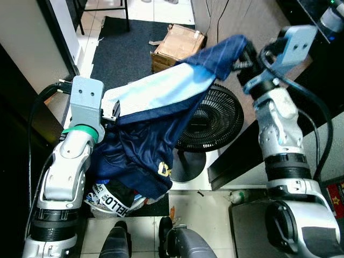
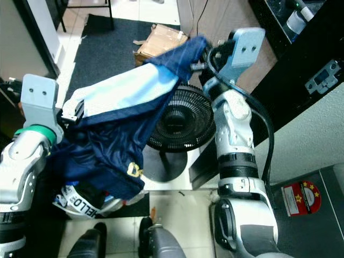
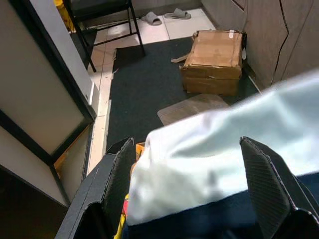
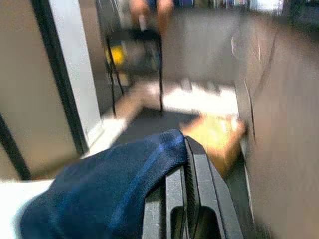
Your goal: Clothes washing
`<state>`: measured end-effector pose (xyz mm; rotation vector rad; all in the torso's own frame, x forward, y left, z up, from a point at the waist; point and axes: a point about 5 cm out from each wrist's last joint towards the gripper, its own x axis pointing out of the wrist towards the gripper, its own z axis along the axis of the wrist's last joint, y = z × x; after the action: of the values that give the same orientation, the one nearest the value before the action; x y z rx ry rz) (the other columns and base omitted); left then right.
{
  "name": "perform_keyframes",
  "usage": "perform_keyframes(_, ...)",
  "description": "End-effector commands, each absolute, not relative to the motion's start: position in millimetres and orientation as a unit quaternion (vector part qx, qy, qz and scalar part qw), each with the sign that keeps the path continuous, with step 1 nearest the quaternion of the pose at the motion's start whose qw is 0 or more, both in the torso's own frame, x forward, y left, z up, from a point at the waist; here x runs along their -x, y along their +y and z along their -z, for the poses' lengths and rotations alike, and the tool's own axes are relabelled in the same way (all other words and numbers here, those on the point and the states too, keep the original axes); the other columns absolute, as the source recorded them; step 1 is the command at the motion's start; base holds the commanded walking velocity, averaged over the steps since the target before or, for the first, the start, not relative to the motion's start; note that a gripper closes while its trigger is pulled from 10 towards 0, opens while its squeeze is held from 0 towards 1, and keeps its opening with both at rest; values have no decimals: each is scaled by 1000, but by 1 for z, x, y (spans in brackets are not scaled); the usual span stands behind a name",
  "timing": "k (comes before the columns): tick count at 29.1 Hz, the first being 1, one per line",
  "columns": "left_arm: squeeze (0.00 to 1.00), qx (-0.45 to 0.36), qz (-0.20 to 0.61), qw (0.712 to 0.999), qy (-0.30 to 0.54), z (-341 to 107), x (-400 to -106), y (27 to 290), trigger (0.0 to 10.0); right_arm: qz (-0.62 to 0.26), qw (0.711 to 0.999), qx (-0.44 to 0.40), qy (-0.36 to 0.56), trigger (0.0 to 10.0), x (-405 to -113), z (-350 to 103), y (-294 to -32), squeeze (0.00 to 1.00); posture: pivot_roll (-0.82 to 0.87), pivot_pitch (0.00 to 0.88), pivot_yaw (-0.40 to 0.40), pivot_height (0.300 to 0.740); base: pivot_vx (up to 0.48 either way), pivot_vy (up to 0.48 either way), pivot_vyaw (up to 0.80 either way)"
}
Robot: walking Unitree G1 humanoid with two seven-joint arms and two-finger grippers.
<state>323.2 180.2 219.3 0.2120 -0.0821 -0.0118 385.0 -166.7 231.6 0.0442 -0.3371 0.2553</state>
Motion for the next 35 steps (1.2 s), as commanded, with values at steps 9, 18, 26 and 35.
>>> perform_keyframes(9, 0, -106, 27, 994, -24, -210, -322, 169, 10000, -107, 990, 4, -92, 10000, -384, -191, -165, 0, 80, 138, -29, 740, 0, 0, 0)
perform_keyframes(18, 0, -91, 40, 994, -42, -216, -319, 164, 10000, -80, 978, -43, -188, 10000, -382, -238, -161, 0, 76, 120, -26, 740, 0, 0, 0)
perform_keyframes(26, 0, -75, 56, 990, -103, -247, -315, 161, 10000, -43, 951, -47, -301, 10000, -363, -288, -169, 0, 78, 86, -17, 740, 0, 0, 0)
perform_keyframes(35, 0, -86, 73, 984, -141, -268, -314, 155, 10000, -1, 922, -27, -386, 10000, -343, -330, -189, 0, 78, 38, 6, 740, 0, 0, 0)
